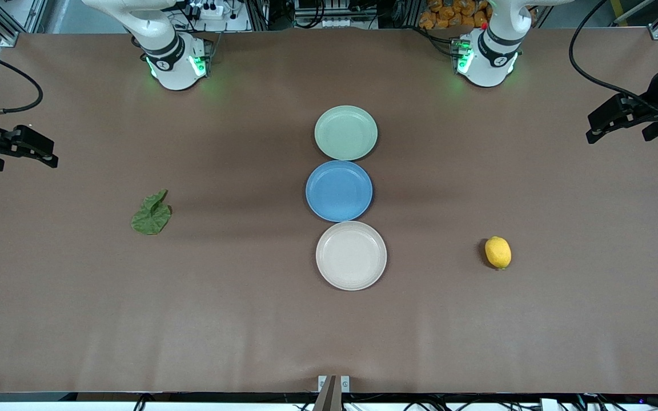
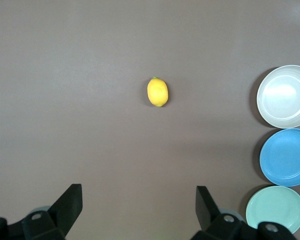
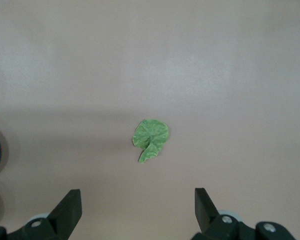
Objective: Place lemon and lettuce in plates
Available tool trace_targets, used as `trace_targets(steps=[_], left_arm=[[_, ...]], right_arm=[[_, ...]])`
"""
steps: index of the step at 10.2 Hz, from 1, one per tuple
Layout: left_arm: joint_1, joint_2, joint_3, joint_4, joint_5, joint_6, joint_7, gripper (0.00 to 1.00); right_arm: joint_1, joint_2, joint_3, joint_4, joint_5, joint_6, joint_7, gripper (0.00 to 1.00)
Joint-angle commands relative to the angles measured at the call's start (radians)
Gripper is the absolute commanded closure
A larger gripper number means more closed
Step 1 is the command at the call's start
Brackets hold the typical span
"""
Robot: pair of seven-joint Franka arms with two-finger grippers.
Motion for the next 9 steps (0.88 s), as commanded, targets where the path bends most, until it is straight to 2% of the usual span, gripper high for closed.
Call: trace_targets(steps=[1, 6, 9], left_arm=[[0.005, -0.017, 0.000, -0.011, -0.009, -0.010, 0.021, 0.00], [0.014, 0.018, 0.009, -0.022, 0.005, -0.010, 0.027, 0.00], [0.029, 0.112, 0.014, -0.044, -0.024, 0.014, 0.035, 0.00]], right_arm=[[-0.004, -0.008, 0.000, 0.005, 0.011, -0.001, 0.004, 0.00], [-0.007, 0.004, 0.000, 0.004, 0.012, 0.000, -0.006, 0.00], [-0.003, 0.003, 0.000, 0.005, 0.012, 0.017, -0.005, 0.00]])
